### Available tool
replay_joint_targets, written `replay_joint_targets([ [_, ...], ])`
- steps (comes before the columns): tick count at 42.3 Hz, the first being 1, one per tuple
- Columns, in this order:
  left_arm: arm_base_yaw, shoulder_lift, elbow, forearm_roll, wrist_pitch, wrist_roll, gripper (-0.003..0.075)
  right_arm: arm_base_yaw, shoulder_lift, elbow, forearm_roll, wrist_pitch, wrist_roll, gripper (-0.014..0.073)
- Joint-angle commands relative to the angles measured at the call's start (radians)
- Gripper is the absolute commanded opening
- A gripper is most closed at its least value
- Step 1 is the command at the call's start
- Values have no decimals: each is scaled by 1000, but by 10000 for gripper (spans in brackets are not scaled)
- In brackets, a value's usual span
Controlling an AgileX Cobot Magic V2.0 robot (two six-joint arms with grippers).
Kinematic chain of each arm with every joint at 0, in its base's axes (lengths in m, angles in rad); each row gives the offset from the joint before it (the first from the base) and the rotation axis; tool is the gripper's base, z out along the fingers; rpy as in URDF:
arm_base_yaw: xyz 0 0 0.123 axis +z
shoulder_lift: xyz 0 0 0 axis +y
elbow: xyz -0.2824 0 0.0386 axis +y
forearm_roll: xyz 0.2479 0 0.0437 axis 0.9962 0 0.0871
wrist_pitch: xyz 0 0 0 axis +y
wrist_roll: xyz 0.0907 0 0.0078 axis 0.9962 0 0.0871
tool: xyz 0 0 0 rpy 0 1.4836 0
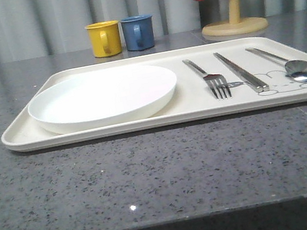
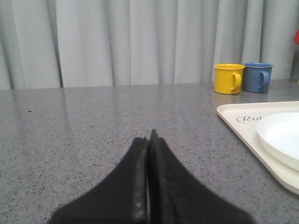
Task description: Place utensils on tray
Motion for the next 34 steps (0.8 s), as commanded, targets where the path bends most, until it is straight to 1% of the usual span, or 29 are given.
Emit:
replay_joint_targets([
  [1,6,-21,13,1,-80,-3,-20,-26,-29,7,-13,-101,-2,-118],
  [3,6,-21,13,1,-80,-3,-20,-63,-66,49,-15,-166,-2,-118],
  [7,6,-21,13,1,-80,-3,-20,-156,-153,163,-35,-351,-2,-118],
  [13,6,-21,13,1,-80,-3,-20,-276,-298,397,-38,-617,-2,-118],
  [21,6,-21,13,1,-80,-3,-20,-350,-395,652,-38,-909,-2,-118],
  [28,6,-21,13,1,-80,-3,-20,-358,-410,788,-37,-1056,-2,-118],
  [33,6,-21,13,1,-80,-3,-20,-358,-417,849,-37,-1126,-2,-118],
  [34,6,-21,13,1,-80,-3,-20,-358,-425,846,-37,-1109,-2,-118],
])
